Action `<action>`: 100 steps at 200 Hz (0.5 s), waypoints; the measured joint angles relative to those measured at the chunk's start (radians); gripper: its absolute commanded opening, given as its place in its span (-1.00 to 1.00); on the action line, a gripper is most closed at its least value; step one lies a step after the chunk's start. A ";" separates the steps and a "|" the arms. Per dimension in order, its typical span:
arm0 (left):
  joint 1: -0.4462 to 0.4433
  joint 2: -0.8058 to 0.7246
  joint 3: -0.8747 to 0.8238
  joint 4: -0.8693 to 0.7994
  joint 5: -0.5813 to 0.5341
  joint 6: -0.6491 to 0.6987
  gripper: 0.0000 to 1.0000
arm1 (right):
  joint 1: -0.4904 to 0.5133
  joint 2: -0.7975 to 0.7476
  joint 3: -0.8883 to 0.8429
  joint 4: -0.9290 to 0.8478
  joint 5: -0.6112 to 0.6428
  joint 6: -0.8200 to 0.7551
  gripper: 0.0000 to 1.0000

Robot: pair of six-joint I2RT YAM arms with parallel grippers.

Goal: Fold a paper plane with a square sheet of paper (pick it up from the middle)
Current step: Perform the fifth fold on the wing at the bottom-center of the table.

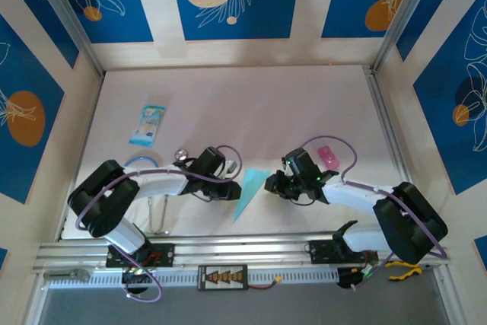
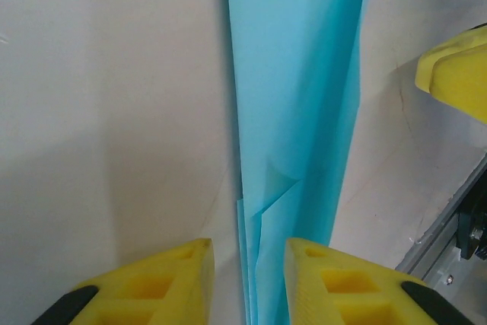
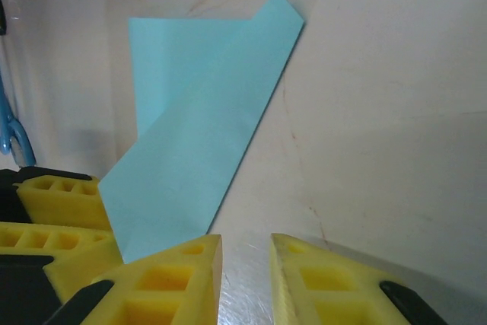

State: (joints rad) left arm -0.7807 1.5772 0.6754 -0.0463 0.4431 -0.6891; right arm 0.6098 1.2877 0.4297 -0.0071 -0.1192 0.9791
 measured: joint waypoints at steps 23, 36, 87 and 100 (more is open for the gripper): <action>-0.001 0.018 0.004 0.004 0.009 0.000 -0.40 | 0.006 0.018 0.000 0.002 0.000 0.004 -0.52; -0.003 0.023 0.008 0.004 0.013 0.000 -0.40 | 0.010 0.026 0.000 0.010 -0.001 0.004 -0.51; -0.003 0.038 0.023 -0.007 0.019 0.000 -0.41 | 0.021 0.045 0.002 0.038 -0.004 0.017 -0.52; -0.003 0.040 0.024 -0.008 0.021 0.000 -0.42 | 0.022 0.049 0.002 0.045 -0.004 0.018 -0.51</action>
State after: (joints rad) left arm -0.7841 1.6173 0.6994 -0.0544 0.4637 -0.6895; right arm 0.6319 1.3369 0.4313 0.0383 -0.1234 0.9974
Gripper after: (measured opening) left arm 0.295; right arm 0.242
